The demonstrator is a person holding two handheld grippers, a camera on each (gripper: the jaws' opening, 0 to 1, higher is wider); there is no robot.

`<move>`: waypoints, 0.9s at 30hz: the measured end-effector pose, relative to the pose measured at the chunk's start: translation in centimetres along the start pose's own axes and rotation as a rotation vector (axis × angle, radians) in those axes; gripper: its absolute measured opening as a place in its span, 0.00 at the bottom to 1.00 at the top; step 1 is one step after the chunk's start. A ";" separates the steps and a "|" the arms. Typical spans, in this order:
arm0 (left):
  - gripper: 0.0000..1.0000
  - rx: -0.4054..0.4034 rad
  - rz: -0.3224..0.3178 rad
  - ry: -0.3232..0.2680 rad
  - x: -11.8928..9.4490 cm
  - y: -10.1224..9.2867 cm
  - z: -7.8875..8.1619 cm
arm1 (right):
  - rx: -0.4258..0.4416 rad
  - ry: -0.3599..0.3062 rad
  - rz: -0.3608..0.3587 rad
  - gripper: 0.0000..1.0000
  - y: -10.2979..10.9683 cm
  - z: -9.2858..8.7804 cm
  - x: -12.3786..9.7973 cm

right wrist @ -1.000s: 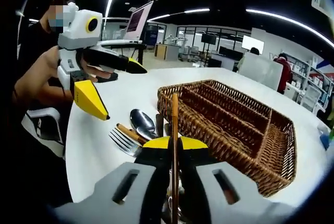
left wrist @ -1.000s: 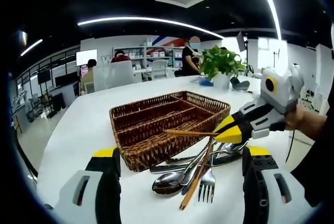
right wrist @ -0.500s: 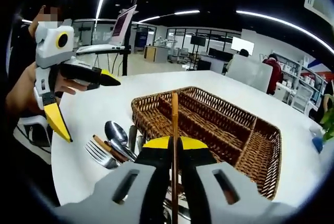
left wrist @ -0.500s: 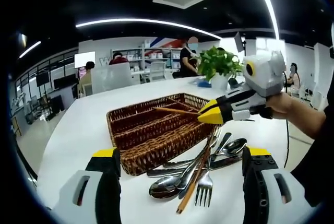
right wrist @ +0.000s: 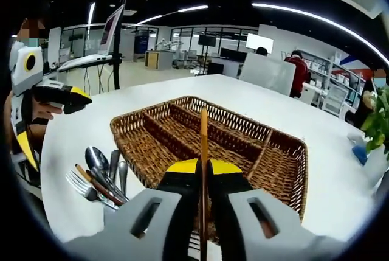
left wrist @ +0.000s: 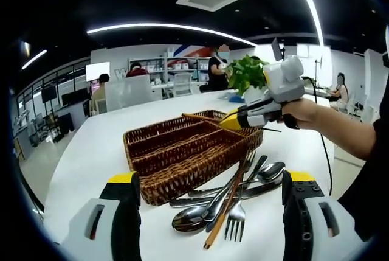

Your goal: Arrange the knives, forks, and spoons in their matching storage slots by inserting each utensil handle-first until every utensil is classified and aligned in the correct compartment

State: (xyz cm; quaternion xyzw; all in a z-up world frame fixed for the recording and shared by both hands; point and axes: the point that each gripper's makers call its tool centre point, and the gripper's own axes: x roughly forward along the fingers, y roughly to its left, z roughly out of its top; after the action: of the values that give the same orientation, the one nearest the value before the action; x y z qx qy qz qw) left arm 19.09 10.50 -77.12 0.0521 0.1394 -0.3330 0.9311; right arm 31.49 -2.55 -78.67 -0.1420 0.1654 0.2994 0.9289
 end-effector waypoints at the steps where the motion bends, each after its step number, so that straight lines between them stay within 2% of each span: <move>1: 0.99 0.001 -0.001 0.001 0.0 0.0 0.0 | 0.005 0.005 -0.008 0.03 -0.5 -0.1 0.3; 11: 0.99 -0.002 -0.004 0.006 -0.1 -0.2 -0.2 | 0.078 0.039 -0.082 0.03 -4.2 -0.6 1.5; 14: 0.99 -0.001 -0.006 0.009 -0.1 -0.3 -0.3 | 0.115 0.059 -0.121 0.03 -5.9 -0.9 1.8; 19: 0.99 -0.002 -0.009 0.008 -0.2 -0.4 -0.4 | 0.210 0.069 -0.132 0.03 -7.6 -1.7 2.4; 27: 0.99 0.001 -0.012 0.012 -0.3 -0.4 -0.5 | 0.379 0.068 -0.138 0.03 -9.1 -3.2 3.6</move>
State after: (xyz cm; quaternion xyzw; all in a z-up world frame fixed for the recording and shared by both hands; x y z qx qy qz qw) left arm 18.48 10.46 -77.55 0.0536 0.1453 -0.3383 0.9282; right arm 39.00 -8.98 -81.49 0.0141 0.2398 0.1936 0.9512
